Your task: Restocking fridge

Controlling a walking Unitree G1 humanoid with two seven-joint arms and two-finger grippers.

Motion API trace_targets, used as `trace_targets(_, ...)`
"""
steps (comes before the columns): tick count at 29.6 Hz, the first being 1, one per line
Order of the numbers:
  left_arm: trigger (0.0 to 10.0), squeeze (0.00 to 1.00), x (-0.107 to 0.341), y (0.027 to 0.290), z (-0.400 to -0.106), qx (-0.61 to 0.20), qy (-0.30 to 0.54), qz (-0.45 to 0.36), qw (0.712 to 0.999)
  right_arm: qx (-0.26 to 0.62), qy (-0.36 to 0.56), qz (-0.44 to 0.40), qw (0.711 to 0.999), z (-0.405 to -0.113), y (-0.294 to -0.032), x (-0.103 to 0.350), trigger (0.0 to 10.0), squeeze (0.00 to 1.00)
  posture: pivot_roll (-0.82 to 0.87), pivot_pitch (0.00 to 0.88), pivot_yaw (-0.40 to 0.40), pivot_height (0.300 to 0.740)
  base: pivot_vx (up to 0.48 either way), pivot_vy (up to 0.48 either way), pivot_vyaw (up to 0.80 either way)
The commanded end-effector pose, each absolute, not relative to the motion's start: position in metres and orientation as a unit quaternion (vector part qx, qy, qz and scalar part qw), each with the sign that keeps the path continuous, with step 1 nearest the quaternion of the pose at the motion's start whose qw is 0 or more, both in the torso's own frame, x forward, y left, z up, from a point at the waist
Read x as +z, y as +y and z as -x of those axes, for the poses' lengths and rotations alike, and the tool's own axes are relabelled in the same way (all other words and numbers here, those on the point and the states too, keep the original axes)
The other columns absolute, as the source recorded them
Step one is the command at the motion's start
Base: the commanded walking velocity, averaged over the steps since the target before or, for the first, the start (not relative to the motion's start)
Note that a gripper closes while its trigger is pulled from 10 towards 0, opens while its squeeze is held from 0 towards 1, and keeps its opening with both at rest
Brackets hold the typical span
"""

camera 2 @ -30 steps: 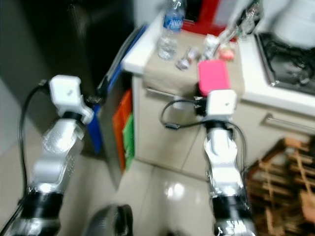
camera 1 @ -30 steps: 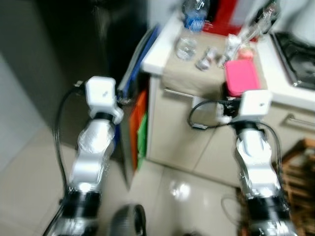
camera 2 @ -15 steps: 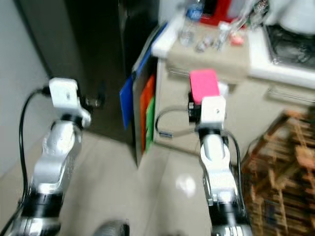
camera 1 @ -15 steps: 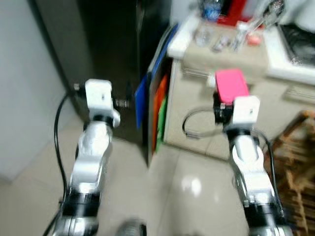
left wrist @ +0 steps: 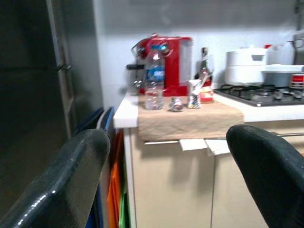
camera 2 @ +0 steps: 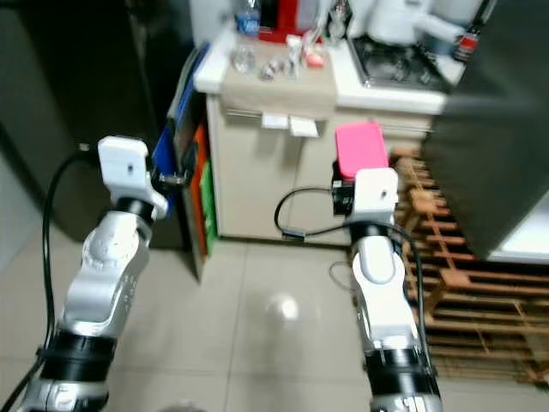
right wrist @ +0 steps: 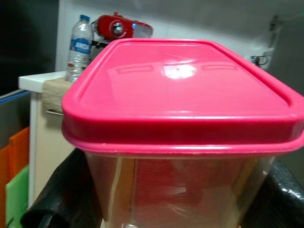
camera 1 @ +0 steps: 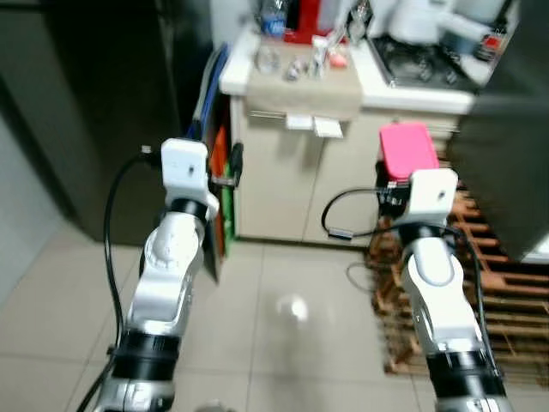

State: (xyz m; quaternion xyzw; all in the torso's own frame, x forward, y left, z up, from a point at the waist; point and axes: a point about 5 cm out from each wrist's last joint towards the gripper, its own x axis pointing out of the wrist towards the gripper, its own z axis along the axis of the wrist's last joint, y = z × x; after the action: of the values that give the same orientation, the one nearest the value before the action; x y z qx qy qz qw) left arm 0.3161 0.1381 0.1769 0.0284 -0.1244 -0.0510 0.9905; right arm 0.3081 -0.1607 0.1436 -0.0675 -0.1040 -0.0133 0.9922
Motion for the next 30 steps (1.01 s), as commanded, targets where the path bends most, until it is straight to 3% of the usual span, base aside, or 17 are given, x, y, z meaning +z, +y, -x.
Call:
trace_targets(1,10.0,0.0,0.177,0.1322,-0.3152,-0.06,-0.126,-0.026,0.99,-0.018,-0.105,0.073,0.992,-0.3108,-0.1652,0.1468,10.0,0.0,-0.03,0.0,-0.012,0.74,0.0,-0.48,0.0)
trace_targets(30,10.0,0.0,0.1781,0.1271,-0.3171,-0.07,-0.133,-0.022,0.988,-0.014,-0.096,0.08,0.992,-0.313,-0.1677,0.1438,10.0,0.0,-0.05,0.0,-0.014,0.74,0.0,-0.469,0.0)
